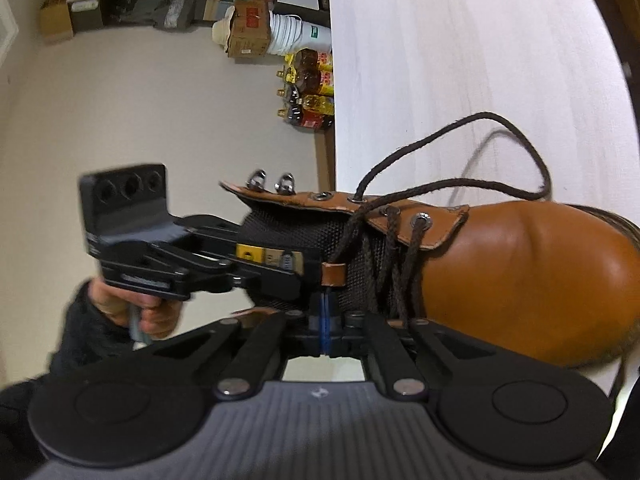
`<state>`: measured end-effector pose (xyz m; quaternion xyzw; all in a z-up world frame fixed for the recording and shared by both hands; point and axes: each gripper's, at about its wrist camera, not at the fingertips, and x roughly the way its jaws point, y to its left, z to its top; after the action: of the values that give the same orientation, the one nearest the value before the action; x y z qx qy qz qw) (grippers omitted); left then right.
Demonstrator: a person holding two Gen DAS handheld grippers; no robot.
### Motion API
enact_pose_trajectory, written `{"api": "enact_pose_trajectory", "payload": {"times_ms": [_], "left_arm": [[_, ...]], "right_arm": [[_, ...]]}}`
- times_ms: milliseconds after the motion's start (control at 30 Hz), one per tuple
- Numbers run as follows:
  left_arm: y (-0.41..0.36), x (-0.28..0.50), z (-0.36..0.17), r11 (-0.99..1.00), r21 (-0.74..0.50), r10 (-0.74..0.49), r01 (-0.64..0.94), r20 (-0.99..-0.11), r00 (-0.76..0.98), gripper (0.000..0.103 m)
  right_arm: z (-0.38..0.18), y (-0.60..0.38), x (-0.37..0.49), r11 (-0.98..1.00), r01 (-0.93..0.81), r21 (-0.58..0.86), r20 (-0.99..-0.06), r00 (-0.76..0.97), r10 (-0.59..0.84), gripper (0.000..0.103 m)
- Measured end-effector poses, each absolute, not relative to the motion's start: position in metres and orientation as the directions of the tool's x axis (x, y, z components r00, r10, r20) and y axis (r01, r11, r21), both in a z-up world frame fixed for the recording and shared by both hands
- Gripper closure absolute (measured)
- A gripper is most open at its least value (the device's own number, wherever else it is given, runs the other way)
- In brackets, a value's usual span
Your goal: Lace up shoes with both hands
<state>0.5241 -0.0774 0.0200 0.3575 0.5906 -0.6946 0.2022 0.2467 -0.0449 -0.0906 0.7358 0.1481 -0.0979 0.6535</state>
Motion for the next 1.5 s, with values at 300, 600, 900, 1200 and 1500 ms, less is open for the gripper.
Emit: {"api": "enact_pose_trajectory", "payload": {"times_ms": [300, 600, 900, 1200, 1500], "left_arm": [[-0.077, 0.531, 0.016, -0.161, -0.706, 0.141, 0.689, -0.708, -0.692, 0.095], [-0.077, 0.535, 0.013, -0.132, -0.725, 0.132, 0.677, -0.689, -0.712, 0.095], [-0.076, 0.535, 0.014, -0.136, -0.726, 0.136, 0.675, -0.688, -0.713, 0.095], [-0.078, 0.537, 0.011, -0.119, -0.738, 0.135, 0.664, -0.674, -0.726, 0.095], [-0.077, 0.543, 0.007, -0.057, -0.766, 0.126, 0.641, -0.642, -0.756, 0.095]], "right_arm": [[-0.094, -0.043, 0.243, -0.127, 0.387, 0.913, -0.385, 0.922, 0.045, 0.087], [-0.103, -0.037, 0.261, -0.140, 0.374, 0.917, -0.372, 0.927, 0.041, 0.087], [-0.100, -0.041, 0.266, -0.065, 0.360, 0.931, -0.356, 0.932, 0.064, 0.101], [-0.082, -0.038, 0.247, -0.025, 0.400, 0.916, -0.393, 0.909, 0.141, 0.102], [-0.094, -0.040, 0.255, -0.105, 0.362, 0.926, -0.357, 0.932, 0.062, 0.086]]}}
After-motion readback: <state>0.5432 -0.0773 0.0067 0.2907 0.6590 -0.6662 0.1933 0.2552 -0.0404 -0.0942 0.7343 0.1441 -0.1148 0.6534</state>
